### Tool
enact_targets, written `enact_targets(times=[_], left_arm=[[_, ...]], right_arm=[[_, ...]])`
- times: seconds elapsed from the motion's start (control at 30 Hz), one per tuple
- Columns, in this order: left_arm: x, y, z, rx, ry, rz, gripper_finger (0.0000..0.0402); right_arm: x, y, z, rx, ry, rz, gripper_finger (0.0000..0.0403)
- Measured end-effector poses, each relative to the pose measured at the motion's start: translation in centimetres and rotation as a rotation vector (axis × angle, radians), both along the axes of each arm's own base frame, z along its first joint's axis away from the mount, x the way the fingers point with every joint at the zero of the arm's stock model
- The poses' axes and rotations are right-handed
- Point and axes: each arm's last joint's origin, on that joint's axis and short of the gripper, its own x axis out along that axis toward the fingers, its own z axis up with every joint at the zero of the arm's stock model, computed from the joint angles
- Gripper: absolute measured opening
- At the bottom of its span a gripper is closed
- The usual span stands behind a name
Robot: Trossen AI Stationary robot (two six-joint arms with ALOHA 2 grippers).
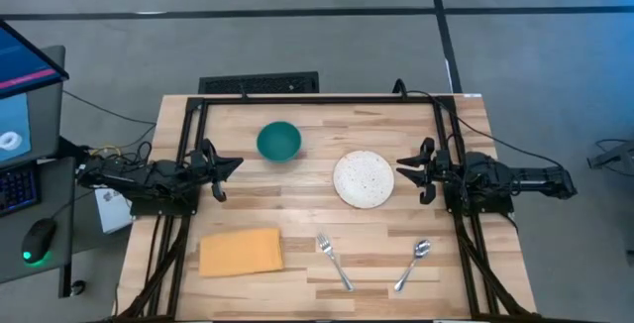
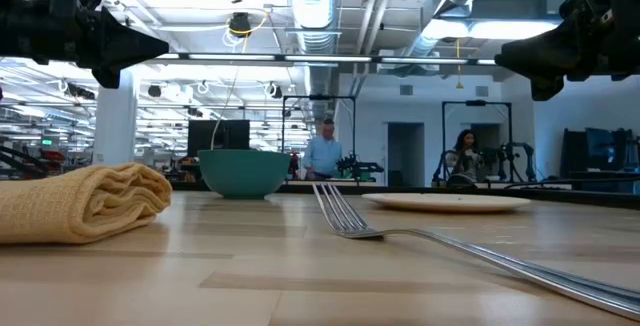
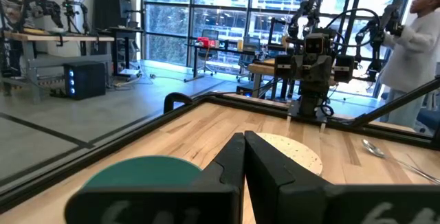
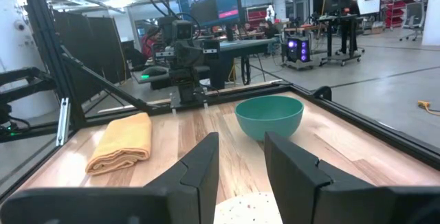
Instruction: Set table place
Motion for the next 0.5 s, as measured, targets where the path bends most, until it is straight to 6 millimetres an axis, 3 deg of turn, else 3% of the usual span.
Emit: enact_targets(times=[0.5], left_arm=[[0.00, 0.00, 0.00, 0.000, -0.001, 0.000, 0.0000]], right_arm=[[0.00, 0.00, 0.13, 0.000, -0.017, -0.001, 0.0140]])
